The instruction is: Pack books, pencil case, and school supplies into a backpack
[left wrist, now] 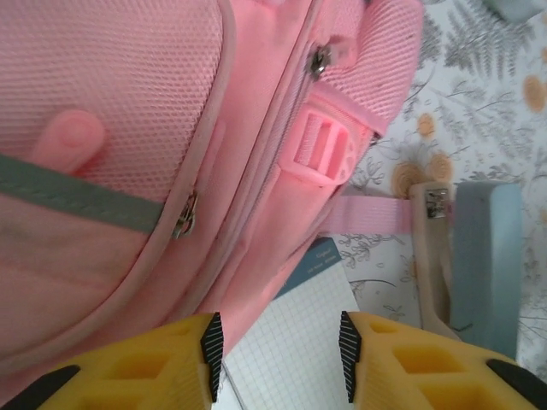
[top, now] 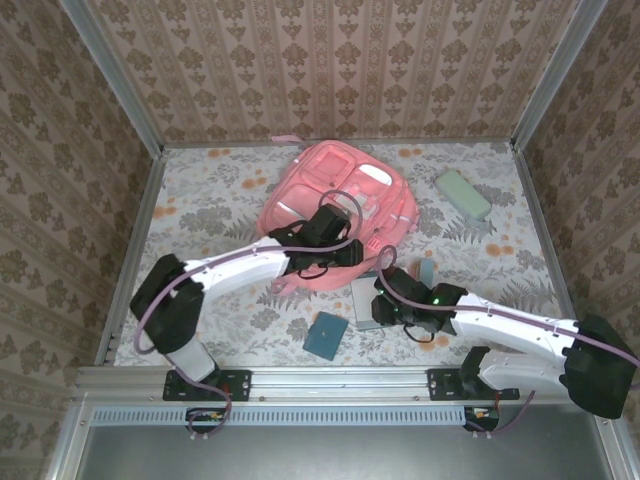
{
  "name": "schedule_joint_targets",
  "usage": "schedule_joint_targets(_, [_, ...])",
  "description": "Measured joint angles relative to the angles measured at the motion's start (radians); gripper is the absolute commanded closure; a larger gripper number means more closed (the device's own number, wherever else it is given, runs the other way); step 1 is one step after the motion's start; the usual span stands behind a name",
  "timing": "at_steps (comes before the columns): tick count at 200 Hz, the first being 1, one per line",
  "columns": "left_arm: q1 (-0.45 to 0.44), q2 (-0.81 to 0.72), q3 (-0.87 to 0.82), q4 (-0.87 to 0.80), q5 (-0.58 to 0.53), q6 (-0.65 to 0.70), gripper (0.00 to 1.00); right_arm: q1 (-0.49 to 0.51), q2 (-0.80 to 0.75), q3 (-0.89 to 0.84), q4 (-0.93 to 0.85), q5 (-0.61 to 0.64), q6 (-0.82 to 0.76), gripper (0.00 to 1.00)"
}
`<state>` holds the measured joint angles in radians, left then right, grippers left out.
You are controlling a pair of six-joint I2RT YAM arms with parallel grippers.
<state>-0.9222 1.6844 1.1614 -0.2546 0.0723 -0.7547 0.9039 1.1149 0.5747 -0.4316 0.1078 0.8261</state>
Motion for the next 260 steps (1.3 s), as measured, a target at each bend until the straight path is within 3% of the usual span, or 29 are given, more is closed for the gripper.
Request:
schedule_joint_targets(35, [0.012,0.118,0.056,0.000,-0.002,-0.015,0.70,0.050,0.090,-0.016,0.093,-0.007,0.045,0.76])
schedule_joint_targets(83, [0.103,0.140,0.057,-0.005,-0.036,-0.049,0.70,0.042,0.126,-0.026,0.060,0.024,0.037,0.74])
schedule_joint_targets(130, [0.203,0.140,0.066,-0.013,-0.074,-0.037,0.63,-0.050,0.101,-0.031,-0.006,0.052,-0.038,0.72])
schedule_joint_targets(164, [0.163,0.134,0.087,-0.024,-0.051,0.006,0.58,-0.059,0.022,-0.031,-0.052,0.047,-0.064,0.64])
schedule_joint_targets(199, [0.097,0.046,0.031,-0.028,0.021,0.030,0.54,-0.059,-0.047,-0.046,-0.043,0.023,0.010,0.60])
schedule_joint_targets(260, [0.075,-0.056,-0.140,-0.019,0.154,0.034,0.52,-0.059,0.028,-0.085,-0.044,0.021,0.139,0.56])
